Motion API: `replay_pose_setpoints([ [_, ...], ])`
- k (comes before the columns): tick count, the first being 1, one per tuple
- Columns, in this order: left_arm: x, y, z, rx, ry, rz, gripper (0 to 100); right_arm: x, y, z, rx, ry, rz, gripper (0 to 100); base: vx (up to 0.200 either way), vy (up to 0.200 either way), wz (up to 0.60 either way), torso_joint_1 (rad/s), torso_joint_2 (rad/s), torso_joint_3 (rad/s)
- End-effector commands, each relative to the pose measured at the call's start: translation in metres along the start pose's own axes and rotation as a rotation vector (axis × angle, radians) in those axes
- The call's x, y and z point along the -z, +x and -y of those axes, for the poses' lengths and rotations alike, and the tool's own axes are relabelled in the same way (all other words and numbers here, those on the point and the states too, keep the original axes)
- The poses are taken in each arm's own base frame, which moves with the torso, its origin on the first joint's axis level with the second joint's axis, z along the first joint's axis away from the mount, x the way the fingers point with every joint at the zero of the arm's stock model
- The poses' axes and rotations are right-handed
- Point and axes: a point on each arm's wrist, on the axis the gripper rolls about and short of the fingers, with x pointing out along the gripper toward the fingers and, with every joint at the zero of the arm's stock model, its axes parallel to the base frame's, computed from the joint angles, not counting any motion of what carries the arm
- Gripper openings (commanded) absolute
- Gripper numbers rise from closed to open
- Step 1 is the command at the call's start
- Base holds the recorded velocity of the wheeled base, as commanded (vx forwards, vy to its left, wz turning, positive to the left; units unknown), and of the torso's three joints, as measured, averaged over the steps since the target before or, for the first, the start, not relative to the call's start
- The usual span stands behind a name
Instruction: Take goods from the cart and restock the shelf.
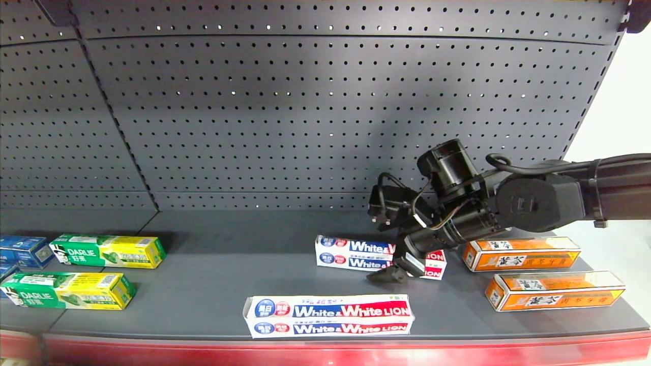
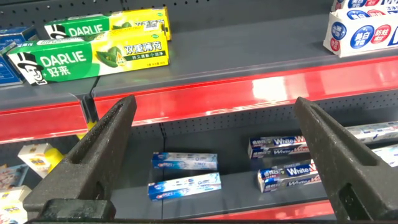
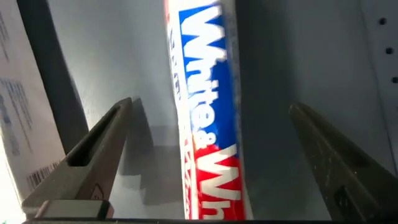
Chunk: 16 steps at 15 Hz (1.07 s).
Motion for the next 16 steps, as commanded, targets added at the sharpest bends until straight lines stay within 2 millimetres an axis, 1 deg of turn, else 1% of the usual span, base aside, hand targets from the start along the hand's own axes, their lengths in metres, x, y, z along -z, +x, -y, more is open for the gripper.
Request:
replay_pose_setpoints([
  [1,0.000,0.000,0.000,-0.001,0.000,0.001,100,-0.005,-0.008,0.000,0.011,0.017,0.028,100,0.000,0.000,0.00,0.000,0.00,0.000],
  [3,0.000,0.000,0.000,-0.001,0.000,0.001,100,-0.009,-0.016,-0.001,0.016,0.039,0.050,100,0.000,0.000,0.00,0.000,0.00,0.000],
  [5,0.000,0.000,0.000,-0.001,0.000,0.001,100,-0.020,-0.040,-0.006,0.035,0.086,0.103,100,0.000,0.000,0.00,0.000,0.00,0.000],
  [7,0.000,0.000,0.000,-0.001,0.000,0.001,100,-0.026,-0.052,-0.010,0.046,0.119,0.138,100,0.000,0.000,0.00,0.000,0.00,0.000],
  [8,0.000,0.000,0.000,-0.001,0.000,0.001,100,-0.027,-0.060,-0.012,0.083,0.159,0.194,100,0.000,0.000,0.00,0.000,0.00,0.000],
  [12,0.000,0.000,0.000,-0.001,0.000,0.001,100,-0.006,-0.052,-0.022,0.209,0.173,0.238,100,0.000,0.000,0.00,0.000,0.00,0.000],
  [13,0.000,0.000,0.000,-0.001,0.000,0.001,100,-0.002,-0.048,-0.023,0.267,0.165,0.272,100,0.000,0.000,0.00,0.000,0.00,0.000],
  [14,0.000,0.000,0.000,-0.001,0.000,0.001,100,-0.001,-0.048,-0.024,0.282,0.165,0.279,100,0.000,0.000,0.00,0.000,0.00,0.000],
  [15,0.000,0.000,0.000,-0.001,0.000,0.001,100,0.008,-0.039,-0.029,0.400,0.185,0.315,100,0.000,0.000,0.00,0.000,0.00,0.000],
  [16,0.000,0.000,0.000,-0.001,0.000,0.001,100,0.011,-0.036,-0.032,0.422,0.207,0.320,100,0.000,0.000,0.00,0.000,0.00,0.000],
])
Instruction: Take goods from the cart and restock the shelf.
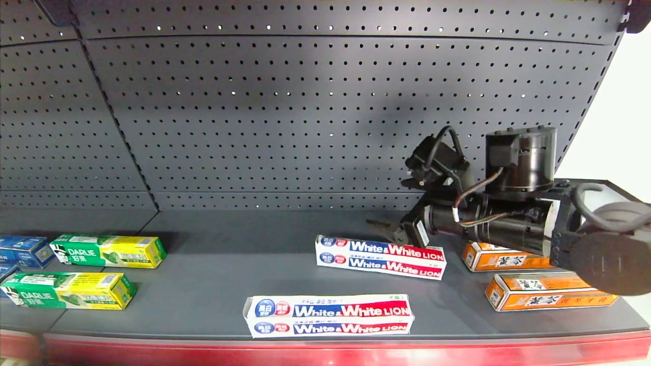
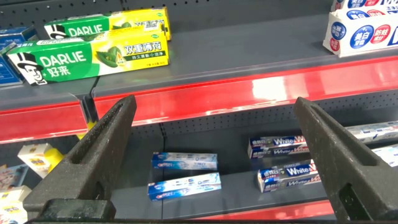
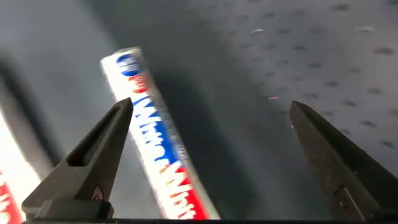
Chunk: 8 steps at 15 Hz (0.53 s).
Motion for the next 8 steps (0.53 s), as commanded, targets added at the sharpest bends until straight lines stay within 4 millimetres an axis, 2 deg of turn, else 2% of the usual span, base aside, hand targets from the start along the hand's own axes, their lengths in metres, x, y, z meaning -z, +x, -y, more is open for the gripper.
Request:
replay_pose_setpoints([
  [1,0.0000,0.0000,0.0000,0.000,0.000,0.000,100,0.0195,-0.0024,-0.0106,0.033,0.023,-0.038,100,0.000,0.000,0.00,0.000,0.00,0.000],
  [4,0.0000,0.0000,0.0000,0.000,0.000,0.000,100,0.0278,-0.0026,-0.0153,0.135,0.025,0.000,100,0.000,0.000,0.00,0.000,0.00,0.000],
  [8,0.0000,0.0000,0.0000,0.000,0.000,0.000,100,0.0275,-0.0055,-0.0144,0.186,0.025,0.015,100,0.000,0.000,0.00,0.000,0.00,0.000],
])
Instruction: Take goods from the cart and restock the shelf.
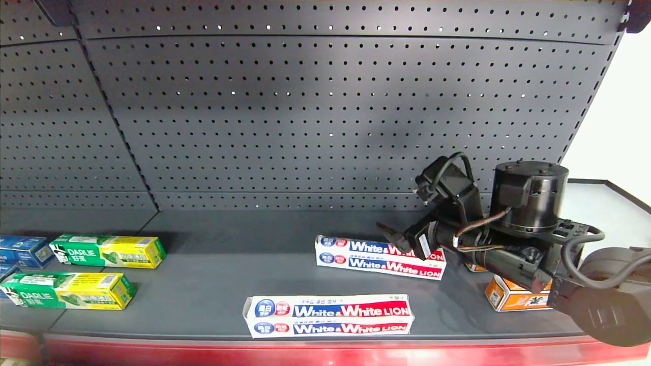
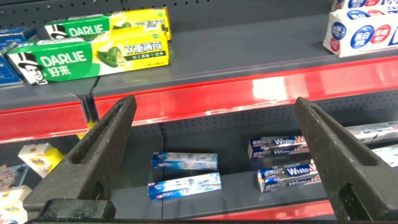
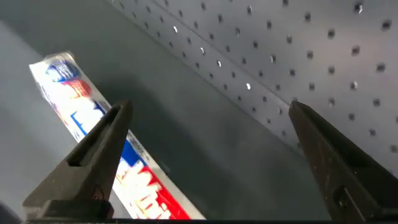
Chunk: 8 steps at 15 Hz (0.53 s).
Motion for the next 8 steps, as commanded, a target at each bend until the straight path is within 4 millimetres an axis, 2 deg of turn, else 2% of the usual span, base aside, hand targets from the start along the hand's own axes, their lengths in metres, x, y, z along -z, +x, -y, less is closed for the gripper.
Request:
replay_pose_setpoints([
  [1,0.0000,0.0000,0.0000,-0.001,0.000,0.001,100,0.0024,-0.0012,-0.0007,-0.002,-0.003,-0.007,100,0.000,0.000,0.00,0.000,0.00,0.000],
  [8,0.0000,0.0000,0.0000,-0.001,0.000,0.001,100,0.0054,-0.0025,-0.0012,-0.005,-0.088,-0.014,100,0.000,0.000,0.00,0.000,0.00,0.000],
])
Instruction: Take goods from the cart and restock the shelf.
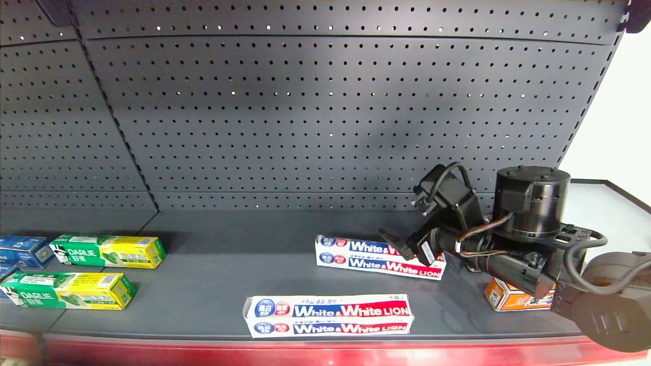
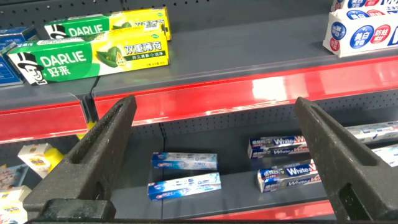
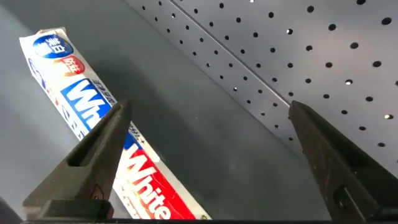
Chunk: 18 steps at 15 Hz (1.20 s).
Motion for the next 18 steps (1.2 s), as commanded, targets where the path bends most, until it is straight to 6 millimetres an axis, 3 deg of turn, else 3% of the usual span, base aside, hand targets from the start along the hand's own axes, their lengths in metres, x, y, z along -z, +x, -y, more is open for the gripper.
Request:
replay_pose_setpoints([
  [1,0.000,0.000,0.000,-0.001,0.000,0.000,100,0.002,0.002,-0.001,-0.003,-0.013,-0.008,100,0.000,0.000,0.00,0.000,0.00,0.000],
  [12,0.000,0.000,0.000,-0.001,0.000,0.000,100,0.027,0.016,-0.017,-0.051,-0.044,-0.078,100,0.000,0.000,0.00,0.000,0.00,0.000],
  [18,0.000,0.000,0.000,-0.001,0.000,0.000,100,-0.006,0.011,0.004,0.023,-0.019,0.032,100,0.000,0.000,0.00,0.000,0.00,0.000],
])
